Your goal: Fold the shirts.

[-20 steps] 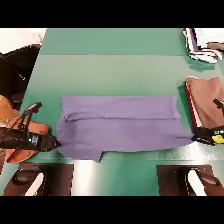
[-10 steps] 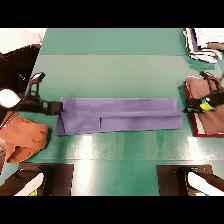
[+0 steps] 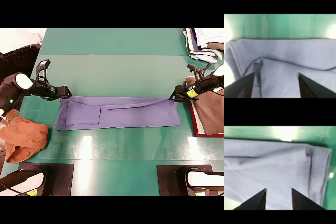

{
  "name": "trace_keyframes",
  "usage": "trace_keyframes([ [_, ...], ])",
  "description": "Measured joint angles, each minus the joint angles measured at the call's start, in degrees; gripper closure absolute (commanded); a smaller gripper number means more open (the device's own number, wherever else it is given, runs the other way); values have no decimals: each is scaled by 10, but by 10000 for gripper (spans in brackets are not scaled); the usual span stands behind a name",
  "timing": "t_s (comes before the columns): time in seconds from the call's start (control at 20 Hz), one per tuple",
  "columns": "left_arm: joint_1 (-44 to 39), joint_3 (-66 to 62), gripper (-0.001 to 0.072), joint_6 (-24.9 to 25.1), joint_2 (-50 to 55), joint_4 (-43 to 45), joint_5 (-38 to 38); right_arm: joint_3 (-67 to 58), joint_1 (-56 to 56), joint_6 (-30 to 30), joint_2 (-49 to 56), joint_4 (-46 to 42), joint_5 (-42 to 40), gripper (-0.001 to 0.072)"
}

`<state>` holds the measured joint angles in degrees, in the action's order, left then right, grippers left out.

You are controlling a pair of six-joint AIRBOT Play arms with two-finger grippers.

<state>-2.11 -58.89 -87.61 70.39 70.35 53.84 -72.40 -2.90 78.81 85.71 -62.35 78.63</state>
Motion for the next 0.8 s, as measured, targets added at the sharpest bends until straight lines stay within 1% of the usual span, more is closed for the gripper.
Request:
trace_keyframes([
  [0.05,0,-5,444,-2,2,-6,10,10,-15,-12,-3,7,1,345],
  [0.1,0,-10,674,-2,3,-14,21,24,-35,-24,-10,12,3,342],
  [0.2,0,-14,675,-2,5,-30,36,57,-79,-46,-21,25,9,181],
  [0.4,-5,-18,675,-1,7,-69,45,115,-162,-91,-13,54,22,180],
  [0.6,-49,-16,685,-2,8,-90,20,142,-182,-131,26,98,31,184],
  [0.65,-65,-16,685,-6,8,-91,7,144,-176,-136,37,112,33,226],
  [0.7,-81,-16,685,-12,9,-94,-8,146,-166,-143,47,123,34,328],
  [0.75,-97,-16,685,-20,9,-94,-23,146,-157,-148,56,127,32,449],
  [0.8,-112,-16,685,-28,11,-96,-36,145,-147,-154,64,130,26,593],
])
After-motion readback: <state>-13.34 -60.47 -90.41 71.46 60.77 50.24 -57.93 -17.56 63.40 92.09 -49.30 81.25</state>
